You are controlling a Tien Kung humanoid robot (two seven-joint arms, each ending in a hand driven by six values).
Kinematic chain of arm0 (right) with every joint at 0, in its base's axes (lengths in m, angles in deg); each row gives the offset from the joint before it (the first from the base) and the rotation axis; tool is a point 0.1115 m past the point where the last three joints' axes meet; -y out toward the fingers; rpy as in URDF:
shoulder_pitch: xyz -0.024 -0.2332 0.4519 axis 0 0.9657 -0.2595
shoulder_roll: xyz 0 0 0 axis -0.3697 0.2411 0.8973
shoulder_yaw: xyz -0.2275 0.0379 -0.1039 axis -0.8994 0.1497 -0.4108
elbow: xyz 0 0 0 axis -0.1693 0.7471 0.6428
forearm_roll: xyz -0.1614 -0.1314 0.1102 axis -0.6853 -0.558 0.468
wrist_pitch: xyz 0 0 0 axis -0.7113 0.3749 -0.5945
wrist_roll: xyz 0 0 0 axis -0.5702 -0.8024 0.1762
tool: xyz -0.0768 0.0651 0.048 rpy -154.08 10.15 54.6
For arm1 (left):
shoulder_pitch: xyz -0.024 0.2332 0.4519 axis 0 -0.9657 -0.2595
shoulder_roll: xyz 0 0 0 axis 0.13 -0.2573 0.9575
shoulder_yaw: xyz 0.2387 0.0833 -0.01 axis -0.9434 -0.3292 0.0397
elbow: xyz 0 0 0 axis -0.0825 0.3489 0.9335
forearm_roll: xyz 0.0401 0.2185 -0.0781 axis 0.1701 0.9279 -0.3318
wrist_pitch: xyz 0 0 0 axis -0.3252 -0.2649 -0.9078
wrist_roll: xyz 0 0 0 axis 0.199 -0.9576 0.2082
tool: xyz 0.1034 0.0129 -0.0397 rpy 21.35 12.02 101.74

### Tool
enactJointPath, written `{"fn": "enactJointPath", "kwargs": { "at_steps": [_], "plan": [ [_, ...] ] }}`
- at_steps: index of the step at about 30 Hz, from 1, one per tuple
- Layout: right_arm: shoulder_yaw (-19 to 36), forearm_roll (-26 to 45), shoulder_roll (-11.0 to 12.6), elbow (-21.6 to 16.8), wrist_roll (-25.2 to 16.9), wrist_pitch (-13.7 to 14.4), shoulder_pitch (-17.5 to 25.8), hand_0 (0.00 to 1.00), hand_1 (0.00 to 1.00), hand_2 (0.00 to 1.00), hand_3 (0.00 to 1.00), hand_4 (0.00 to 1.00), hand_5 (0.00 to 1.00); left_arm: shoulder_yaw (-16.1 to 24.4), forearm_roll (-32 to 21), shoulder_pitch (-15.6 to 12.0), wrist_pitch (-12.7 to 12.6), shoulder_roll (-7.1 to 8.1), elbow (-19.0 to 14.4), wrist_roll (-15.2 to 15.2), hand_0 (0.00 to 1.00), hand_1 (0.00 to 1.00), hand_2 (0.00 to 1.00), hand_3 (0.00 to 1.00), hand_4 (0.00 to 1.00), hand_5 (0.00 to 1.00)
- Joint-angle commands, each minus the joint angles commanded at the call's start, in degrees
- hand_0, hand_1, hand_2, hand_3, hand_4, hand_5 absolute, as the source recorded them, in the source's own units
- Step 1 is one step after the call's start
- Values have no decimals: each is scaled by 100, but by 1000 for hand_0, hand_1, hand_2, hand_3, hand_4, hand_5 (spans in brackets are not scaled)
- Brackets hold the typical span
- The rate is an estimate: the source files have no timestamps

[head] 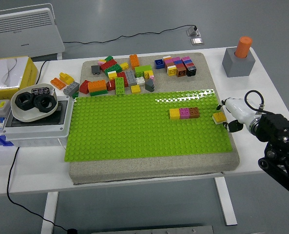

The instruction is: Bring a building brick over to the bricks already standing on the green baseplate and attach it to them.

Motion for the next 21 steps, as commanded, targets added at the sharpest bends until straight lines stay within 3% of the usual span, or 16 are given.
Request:
{"fn": "enactJointPath", "kwargs": {
  "at_steps": [5,6,21],
  "plan": [
    [-39,23,-15,54,2,3,-32,841,816,863,705,668,2,-2,-5,1,0,1,0,1,721,528,321,550,384,189],
    [-49,32,-17,66,3,4,-40,840,812,859,661,669,2,-1,-7,0,0,1,0,1,721,527,322,550,383,189],
    [-126,201,-59,183,-6,136,-54,837,804,842,575,668,17,-30,-25,-10,15,4,0,1,722,528,321,550,379,190]
  ]
}}
